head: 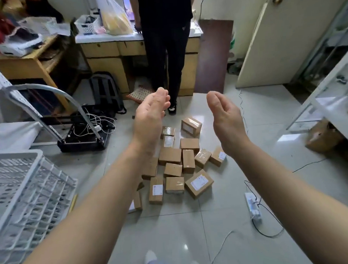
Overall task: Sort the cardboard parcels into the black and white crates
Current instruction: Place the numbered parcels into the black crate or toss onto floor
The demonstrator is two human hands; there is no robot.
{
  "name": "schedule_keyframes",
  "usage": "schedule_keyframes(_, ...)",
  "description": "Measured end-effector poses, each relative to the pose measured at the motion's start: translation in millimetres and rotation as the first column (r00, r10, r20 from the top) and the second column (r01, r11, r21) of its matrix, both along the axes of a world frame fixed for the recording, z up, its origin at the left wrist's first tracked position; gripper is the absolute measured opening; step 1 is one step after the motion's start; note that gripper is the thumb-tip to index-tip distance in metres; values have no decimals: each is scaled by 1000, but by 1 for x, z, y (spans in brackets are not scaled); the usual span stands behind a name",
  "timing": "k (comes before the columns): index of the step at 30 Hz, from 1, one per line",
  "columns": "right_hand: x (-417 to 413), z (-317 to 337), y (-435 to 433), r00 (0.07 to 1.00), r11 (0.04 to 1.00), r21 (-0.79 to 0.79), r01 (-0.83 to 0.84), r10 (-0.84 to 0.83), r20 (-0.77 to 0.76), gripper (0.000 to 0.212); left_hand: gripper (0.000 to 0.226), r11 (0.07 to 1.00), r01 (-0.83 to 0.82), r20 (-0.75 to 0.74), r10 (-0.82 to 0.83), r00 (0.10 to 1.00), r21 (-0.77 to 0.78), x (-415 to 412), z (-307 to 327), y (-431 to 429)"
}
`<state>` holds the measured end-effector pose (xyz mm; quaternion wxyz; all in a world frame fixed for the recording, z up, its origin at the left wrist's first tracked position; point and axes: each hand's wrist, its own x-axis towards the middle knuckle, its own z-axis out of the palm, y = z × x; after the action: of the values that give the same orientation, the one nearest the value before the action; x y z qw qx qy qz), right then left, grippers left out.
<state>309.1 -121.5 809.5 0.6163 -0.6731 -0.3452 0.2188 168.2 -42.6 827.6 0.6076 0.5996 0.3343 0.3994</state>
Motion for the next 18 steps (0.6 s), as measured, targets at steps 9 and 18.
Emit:
schedule_keyframes(9,36,-31,65,999,998,-66,-3,-1,-52,51,29,996,-16,-2,15,1000,-84,33,-27,72)
schedule_keyframes(18,32,-56,174,987,983,-136,-122,105,-125,55,29,980,-142,-35,138,990,-137,32,-59,166)
